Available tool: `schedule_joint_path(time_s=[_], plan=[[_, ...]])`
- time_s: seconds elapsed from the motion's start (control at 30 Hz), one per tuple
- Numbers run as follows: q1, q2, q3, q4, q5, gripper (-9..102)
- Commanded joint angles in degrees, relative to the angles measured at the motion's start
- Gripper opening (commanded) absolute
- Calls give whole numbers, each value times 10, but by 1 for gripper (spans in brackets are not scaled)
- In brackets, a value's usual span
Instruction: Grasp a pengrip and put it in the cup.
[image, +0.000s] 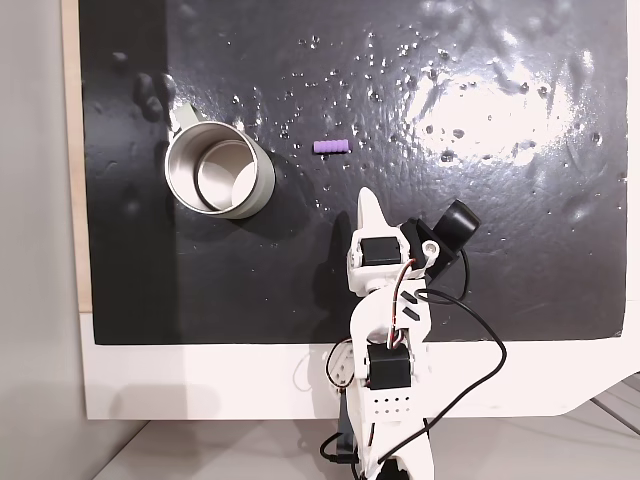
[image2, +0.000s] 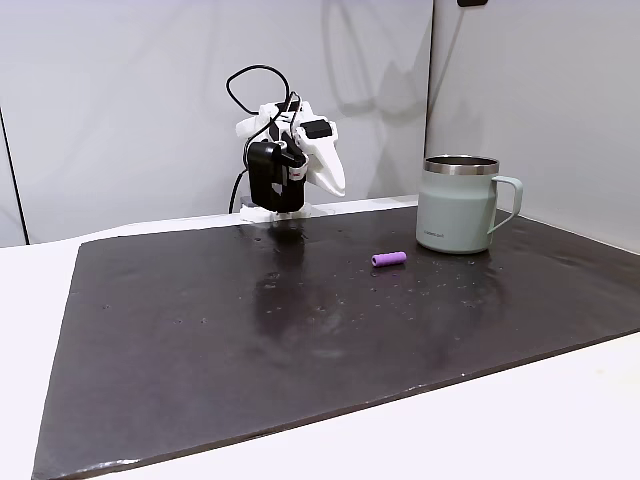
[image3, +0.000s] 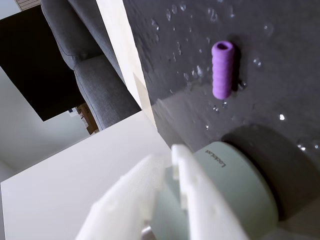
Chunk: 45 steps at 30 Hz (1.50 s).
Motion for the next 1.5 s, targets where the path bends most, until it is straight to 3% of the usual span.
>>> schedule_joint_path(time_s=[0.0,0.4,0.7,1.03,1.47], plan=[[1,7,30,4,-18,0],[-7,7,28,4,-35,0],[-64,-5,-157,122,-85,0],[-81,-274,-483,229,-59,0],[-81,-638,-838,409,68,5]])
